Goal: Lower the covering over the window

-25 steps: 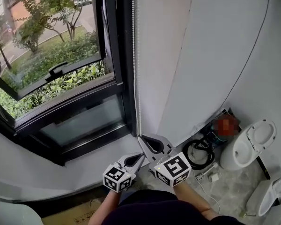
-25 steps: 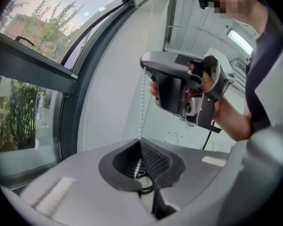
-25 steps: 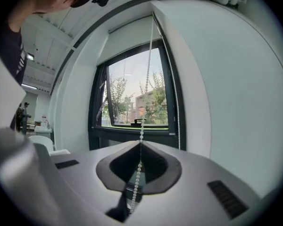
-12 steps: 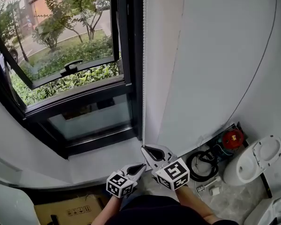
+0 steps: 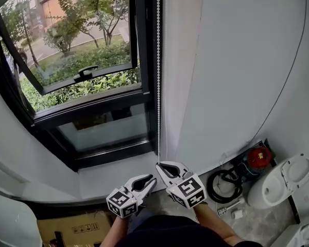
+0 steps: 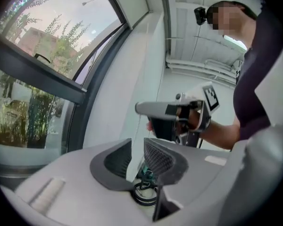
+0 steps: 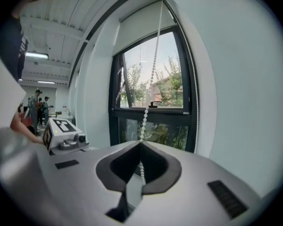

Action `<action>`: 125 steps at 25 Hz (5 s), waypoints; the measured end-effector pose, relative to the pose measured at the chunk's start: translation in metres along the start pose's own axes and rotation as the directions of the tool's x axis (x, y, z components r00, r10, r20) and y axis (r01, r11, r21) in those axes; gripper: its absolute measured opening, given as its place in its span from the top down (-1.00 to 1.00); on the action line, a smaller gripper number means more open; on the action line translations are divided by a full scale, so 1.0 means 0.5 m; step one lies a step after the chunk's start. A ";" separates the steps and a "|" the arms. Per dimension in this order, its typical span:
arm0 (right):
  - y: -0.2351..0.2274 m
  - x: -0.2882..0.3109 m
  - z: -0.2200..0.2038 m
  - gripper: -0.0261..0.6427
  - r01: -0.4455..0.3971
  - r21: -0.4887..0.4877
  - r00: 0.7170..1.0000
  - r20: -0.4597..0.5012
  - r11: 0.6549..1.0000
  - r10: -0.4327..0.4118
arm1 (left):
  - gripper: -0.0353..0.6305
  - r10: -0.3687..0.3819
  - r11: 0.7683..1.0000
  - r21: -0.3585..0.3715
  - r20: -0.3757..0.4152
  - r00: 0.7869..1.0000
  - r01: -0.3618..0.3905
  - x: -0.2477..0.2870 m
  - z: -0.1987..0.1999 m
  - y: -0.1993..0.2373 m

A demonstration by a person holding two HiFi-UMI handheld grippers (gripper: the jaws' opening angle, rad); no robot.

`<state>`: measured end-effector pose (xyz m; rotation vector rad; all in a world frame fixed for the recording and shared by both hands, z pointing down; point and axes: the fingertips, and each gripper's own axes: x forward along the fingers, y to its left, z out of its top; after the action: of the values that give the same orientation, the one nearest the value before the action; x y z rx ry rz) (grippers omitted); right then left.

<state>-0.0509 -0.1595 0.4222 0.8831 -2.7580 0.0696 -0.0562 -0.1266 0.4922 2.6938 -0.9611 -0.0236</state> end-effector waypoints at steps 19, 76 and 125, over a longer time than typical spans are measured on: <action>0.032 0.023 -0.138 0.89 -0.142 0.098 0.974 -0.164 0.985 0.157 | 0.66 -0.083 0.996 0.042 0.119 0.989 0.079 0.014 0.150 -0.039; 0.028 -0.006 -0.354 0.89 -0.291 0.077 0.818 -0.497 0.954 0.289 | 0.82 -0.170 0.980 -0.126 -0.161 0.972 0.151 0.116 -0.026 -0.010; -0.018 0.005 0.037 0.85 -0.254 0.108 0.965 0.100 0.961 0.244 | 0.82 -0.223 0.963 -0.204 -0.254 0.941 0.174 0.096 -0.181 -0.004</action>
<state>-0.0517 -0.1703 0.4048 0.5722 -2.9578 0.2502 -0.0080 -0.1318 0.5826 2.5299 -0.5724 0.2080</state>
